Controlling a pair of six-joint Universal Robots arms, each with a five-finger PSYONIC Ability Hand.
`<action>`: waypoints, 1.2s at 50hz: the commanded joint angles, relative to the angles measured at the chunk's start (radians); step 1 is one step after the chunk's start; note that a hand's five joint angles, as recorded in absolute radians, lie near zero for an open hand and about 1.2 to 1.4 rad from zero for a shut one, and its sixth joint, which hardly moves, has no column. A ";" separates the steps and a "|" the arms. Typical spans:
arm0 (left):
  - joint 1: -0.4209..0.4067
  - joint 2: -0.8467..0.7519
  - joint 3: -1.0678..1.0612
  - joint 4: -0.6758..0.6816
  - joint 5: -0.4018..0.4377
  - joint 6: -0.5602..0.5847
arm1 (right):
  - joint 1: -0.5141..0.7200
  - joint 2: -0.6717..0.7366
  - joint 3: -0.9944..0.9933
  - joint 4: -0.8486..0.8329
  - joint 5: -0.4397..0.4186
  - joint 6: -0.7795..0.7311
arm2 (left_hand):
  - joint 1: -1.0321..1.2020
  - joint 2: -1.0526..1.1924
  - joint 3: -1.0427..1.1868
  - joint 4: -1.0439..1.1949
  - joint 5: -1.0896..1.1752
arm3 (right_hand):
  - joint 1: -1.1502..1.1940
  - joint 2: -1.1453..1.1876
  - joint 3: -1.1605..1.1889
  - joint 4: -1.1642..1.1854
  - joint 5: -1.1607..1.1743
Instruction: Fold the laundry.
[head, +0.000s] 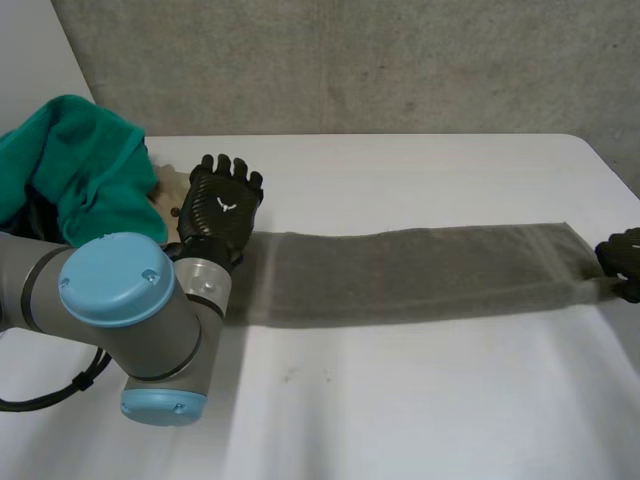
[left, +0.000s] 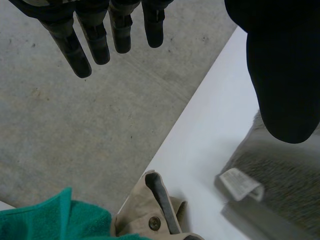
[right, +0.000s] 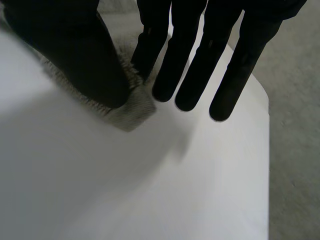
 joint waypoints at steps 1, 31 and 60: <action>0.000 0.044 -0.019 0.000 0.000 0.003 | -0.085 -0.015 -0.047 -0.034 0.175 -0.017 | -0.012 -0.028 -0.033 -0.024 -0.045 | 0.280 0.228 0.244 0.245 0.263; -0.003 0.192 -0.128 0.000 -0.003 -0.060 | 0.876 -0.096 0.111 -0.298 0.025 -0.144 | -0.012 -0.028 -0.033 -0.024 -0.045 | 0.280 0.228 0.244 0.245 0.263; -0.151 0.068 0.010 0.002 0.003 -0.069 | 0.386 -0.266 0.341 -0.022 0.136 0.152 | -0.016 -0.032 -0.037 -0.028 -0.049 | -0.812 -0.864 -0.848 -0.847 -0.829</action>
